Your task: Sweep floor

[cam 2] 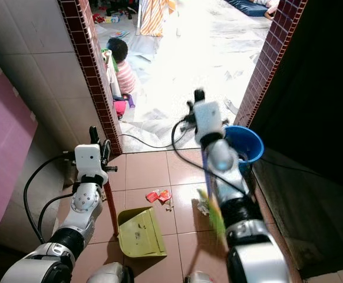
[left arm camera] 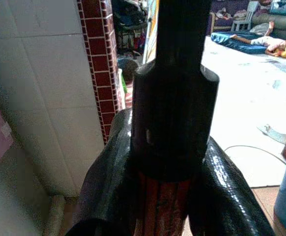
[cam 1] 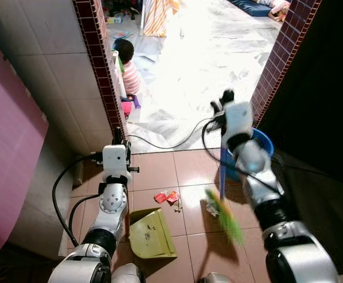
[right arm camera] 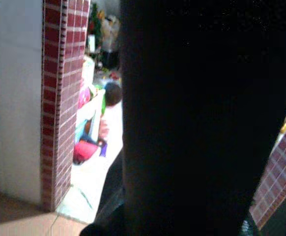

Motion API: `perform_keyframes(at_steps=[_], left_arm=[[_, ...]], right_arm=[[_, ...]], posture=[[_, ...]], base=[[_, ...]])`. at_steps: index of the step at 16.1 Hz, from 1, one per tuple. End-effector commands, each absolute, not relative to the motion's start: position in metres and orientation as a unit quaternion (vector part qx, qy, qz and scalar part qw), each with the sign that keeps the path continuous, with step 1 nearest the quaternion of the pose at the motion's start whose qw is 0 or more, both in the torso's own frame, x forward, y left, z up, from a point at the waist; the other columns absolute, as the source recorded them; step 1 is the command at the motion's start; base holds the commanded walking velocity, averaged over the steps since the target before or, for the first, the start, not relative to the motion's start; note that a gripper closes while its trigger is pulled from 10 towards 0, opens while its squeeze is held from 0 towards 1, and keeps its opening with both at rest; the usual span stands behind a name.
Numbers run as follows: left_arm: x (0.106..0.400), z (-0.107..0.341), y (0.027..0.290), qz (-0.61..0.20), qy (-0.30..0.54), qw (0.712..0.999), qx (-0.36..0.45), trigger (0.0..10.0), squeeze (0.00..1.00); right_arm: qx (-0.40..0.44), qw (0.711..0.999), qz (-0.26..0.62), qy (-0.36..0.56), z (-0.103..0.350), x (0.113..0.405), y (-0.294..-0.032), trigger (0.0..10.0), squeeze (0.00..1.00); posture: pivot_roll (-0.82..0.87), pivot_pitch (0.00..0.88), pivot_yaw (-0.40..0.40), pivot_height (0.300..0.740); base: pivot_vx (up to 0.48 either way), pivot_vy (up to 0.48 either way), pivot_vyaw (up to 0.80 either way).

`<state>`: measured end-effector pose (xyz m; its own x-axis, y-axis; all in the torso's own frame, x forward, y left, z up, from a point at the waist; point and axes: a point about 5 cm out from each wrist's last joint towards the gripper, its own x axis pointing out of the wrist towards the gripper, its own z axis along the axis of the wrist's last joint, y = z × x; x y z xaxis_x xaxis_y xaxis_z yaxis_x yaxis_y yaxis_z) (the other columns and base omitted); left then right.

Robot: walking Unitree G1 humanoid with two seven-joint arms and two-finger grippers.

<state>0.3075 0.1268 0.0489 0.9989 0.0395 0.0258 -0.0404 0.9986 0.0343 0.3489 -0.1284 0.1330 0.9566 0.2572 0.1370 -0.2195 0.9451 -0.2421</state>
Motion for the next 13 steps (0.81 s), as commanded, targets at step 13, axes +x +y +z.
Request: perform_keyframes(at_steps=[13], left_arm=[[0.307,0.041,0.117,0.007,0.023,1.0,0.002,10.0,0.0]], right_arm=[[0.034,0.981,0.157,-0.11,0.165,0.35,-0.102,10.0,0.0]], posture=[[-0.07,0.0,0.03,0.74]], base=[[0.0,0.0,0.0]])
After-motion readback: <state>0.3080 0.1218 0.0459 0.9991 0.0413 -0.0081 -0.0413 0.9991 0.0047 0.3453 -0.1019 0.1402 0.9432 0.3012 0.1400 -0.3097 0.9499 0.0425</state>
